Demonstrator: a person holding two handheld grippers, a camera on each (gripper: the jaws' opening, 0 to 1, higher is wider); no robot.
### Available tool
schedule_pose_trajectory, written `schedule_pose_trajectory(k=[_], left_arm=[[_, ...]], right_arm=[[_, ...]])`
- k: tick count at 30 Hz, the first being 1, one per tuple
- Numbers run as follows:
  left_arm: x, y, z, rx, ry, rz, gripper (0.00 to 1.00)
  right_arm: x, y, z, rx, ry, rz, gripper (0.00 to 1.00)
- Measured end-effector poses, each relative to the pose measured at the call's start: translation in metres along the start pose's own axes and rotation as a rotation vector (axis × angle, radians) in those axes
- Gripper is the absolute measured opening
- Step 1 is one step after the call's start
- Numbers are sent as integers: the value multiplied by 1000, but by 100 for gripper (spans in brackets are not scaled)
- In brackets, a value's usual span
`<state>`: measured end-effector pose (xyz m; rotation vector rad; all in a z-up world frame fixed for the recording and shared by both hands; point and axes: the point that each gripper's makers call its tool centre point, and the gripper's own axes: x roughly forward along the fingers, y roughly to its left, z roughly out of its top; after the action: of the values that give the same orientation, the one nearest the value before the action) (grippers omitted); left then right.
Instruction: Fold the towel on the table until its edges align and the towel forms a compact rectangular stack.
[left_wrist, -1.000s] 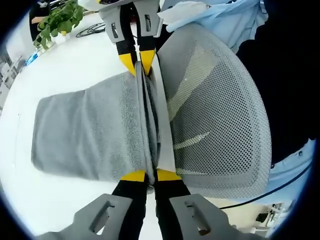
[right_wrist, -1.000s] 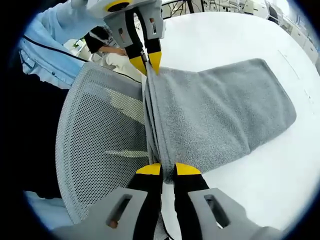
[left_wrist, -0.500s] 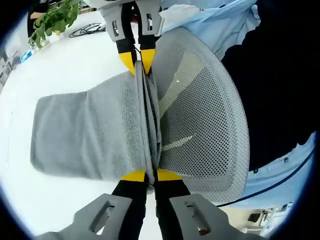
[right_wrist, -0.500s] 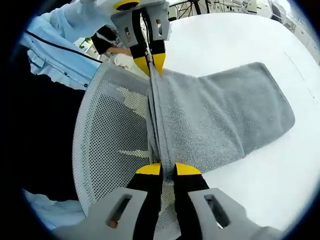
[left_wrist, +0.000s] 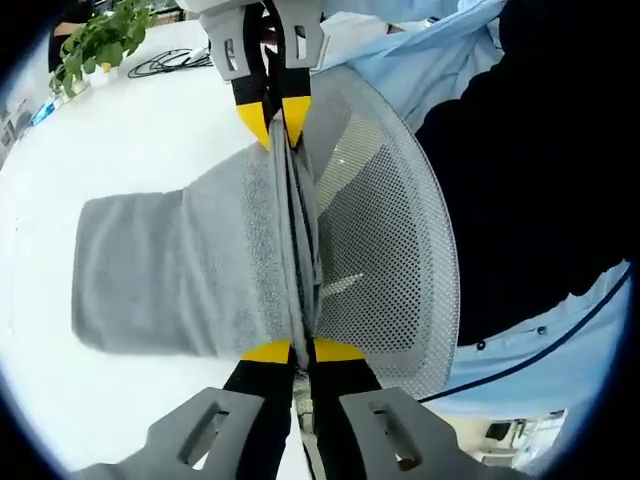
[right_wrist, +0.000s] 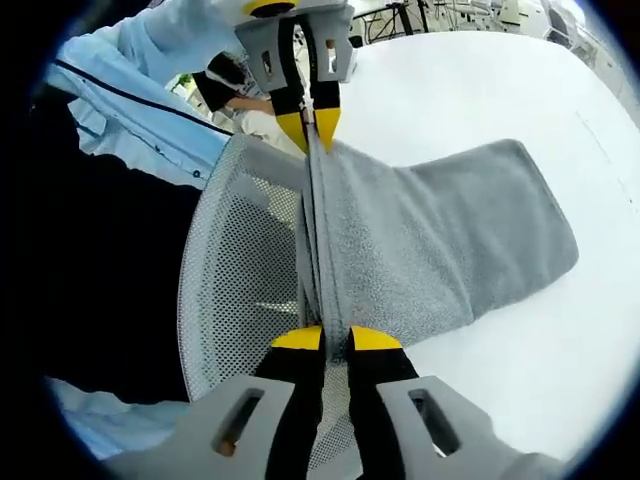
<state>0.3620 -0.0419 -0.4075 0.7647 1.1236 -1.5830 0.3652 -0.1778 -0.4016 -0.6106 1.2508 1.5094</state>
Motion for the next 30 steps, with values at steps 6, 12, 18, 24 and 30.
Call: schedule_pose_trajectory(k=[6, 12, 18, 24, 30], left_arm=[[-10, -6, 2, 0, 13, -29, 6], [-13, -19, 6, 0, 16, -64, 6], [-16, -15, 10, -17, 12, -69, 6], [-29, 4, 8, -30, 2, -48, 6], [-39, 15, 15, -54, -9, -39, 6]], right_arm=[[-9, 8, 5, 4, -1, 26, 6], [-12, 21, 6, -7, 0, 48, 6], [-19, 15, 9, -4, -3, 40, 6], [-35, -2, 18, 19, -37, 18, 6], [-47, -19, 27, 45, -63, 4, 6]])
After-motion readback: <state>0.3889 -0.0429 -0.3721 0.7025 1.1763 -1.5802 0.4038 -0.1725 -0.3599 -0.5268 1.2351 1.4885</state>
